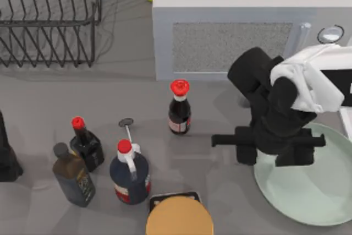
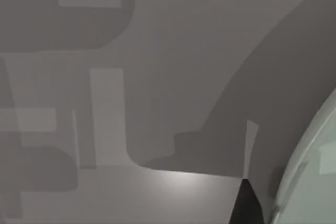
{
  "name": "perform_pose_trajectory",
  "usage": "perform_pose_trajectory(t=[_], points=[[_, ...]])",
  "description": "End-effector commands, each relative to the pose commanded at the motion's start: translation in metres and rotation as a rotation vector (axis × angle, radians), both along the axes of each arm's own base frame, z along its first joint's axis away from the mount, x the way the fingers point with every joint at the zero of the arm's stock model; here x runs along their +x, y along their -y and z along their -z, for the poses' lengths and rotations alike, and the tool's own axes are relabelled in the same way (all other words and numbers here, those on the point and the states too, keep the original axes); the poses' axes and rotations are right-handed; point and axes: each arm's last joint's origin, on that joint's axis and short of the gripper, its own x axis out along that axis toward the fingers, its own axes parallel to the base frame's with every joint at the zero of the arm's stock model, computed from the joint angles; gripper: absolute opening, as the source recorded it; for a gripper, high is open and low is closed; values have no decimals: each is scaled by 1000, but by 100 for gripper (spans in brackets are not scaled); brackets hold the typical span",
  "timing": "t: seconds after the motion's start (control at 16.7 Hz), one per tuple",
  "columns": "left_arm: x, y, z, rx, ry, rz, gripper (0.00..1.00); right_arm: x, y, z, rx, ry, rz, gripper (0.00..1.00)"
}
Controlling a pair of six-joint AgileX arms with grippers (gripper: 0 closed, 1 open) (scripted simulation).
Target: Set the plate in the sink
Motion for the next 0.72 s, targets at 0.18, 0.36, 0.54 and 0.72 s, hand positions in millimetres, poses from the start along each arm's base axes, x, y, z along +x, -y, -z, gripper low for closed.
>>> perform_pose_trajectory(t=[0.18,0.36,0.54,0.72], points=[[0,0,0,0,0,0,100,3,-3,-6,-3,-5,0,0],[0,0,0,0,0,0,100,15,-13,-32,-10,-15,0,0],[0,0,0,0,0,0,100,27,-23,-85,-14,-21,0,0],[0,0,0,0,0,0,100,27,-23,-152,-18,-27,0,0]])
